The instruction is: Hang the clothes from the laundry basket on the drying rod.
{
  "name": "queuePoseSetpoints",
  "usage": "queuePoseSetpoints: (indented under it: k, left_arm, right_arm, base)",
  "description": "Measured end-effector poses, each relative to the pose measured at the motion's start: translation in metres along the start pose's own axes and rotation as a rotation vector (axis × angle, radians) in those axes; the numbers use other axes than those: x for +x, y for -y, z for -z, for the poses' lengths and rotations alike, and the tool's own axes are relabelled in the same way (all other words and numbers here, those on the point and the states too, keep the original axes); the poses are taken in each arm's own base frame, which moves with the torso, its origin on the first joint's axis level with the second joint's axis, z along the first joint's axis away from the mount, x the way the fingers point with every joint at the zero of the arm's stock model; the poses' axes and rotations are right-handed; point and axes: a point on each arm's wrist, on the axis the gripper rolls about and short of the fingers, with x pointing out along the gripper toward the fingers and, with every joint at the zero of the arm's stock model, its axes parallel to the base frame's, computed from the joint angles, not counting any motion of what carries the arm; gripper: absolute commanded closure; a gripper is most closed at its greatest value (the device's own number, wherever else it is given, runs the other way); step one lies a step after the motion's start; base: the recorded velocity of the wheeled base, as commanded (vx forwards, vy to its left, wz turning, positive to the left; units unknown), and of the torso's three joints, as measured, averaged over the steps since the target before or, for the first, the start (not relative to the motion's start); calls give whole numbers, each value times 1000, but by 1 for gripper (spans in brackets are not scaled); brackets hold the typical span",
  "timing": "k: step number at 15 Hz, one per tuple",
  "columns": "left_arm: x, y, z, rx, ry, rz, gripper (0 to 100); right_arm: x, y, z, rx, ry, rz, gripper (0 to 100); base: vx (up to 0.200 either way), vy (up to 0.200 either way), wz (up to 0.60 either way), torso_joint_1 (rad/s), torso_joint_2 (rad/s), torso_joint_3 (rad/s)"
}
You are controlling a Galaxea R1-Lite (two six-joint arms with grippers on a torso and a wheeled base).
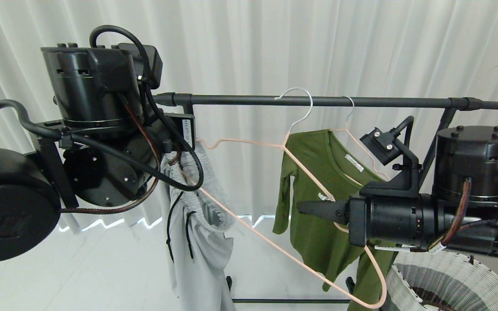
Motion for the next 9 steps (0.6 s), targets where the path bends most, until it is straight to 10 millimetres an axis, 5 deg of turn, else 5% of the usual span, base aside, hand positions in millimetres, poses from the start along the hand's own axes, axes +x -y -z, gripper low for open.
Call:
queuePoseSetpoints:
  k: [9]
  left_arm:
    - [-19,19,-1,-19,13,91,100]
  right_arm:
    - [14,3,-11,9,18,-2,100]
  base:
    - [0,0,0,0,0,0]
